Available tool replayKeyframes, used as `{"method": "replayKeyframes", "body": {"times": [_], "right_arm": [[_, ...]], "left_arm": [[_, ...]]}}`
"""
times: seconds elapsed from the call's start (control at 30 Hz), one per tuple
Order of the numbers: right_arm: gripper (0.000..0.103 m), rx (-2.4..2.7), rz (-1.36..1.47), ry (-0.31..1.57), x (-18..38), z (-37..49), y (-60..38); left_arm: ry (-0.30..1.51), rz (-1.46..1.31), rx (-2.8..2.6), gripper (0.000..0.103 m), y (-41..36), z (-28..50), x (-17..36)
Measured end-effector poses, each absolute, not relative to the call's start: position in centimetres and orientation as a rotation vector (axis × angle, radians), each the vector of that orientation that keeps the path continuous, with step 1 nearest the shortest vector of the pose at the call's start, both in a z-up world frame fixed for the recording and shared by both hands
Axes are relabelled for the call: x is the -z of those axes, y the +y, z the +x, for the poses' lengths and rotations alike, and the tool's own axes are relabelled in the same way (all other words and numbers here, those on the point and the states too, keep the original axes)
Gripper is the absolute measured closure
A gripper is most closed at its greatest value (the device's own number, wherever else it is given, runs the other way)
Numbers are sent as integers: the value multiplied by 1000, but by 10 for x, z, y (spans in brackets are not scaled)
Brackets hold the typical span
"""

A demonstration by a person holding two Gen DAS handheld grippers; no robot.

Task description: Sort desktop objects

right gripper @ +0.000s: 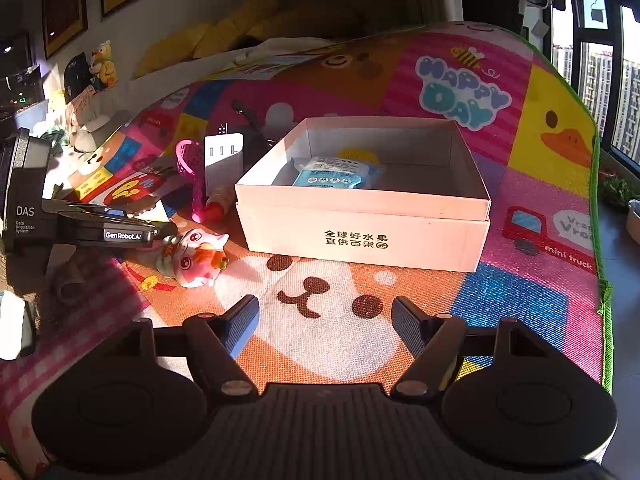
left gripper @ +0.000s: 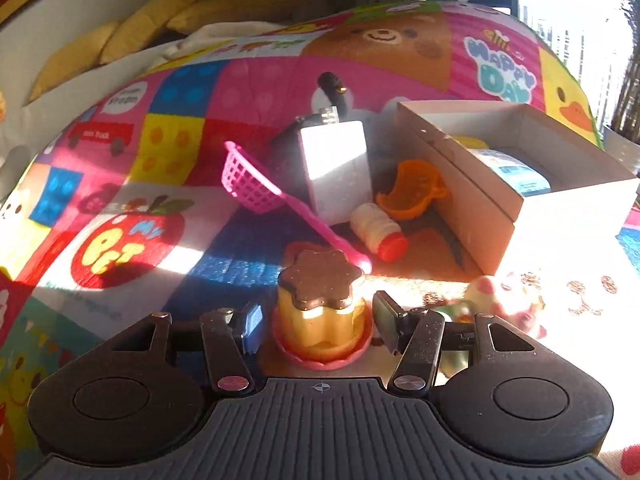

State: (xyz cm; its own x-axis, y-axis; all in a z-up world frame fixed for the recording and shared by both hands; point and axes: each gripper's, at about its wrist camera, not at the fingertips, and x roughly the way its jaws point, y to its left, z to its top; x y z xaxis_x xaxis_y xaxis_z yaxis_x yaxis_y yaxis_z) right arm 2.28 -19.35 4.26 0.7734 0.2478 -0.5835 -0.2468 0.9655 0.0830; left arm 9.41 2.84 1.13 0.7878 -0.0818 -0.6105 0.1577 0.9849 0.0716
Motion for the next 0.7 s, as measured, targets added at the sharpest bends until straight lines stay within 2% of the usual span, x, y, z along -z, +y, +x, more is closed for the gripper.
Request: {"method": "replayKeyframes", "body": {"times": [0.27,0.37,0.43,0.5,0.6,0.7], "right_arm": [[20,-267,1,624,-39,17,-198],[19,-283,-4,619,-40,18,-194],[19,-298,0,623,-41,22,-189],[19,-327,16,632,-44,30,-182],[19,-401,78,643,-47,45,-171],[25,-454,92,660,-43,60,-154]], "left_arm": [[670,139,390,42,-9,49,-11],[665,153,408,38,-13,34,-8],[661,166,366,23,-12,28,-6],[661,162,332,17,-9,27,-4],[661,135,324,15,-3,26,-5],[653,130,323,13,-2,25,-5]]}}
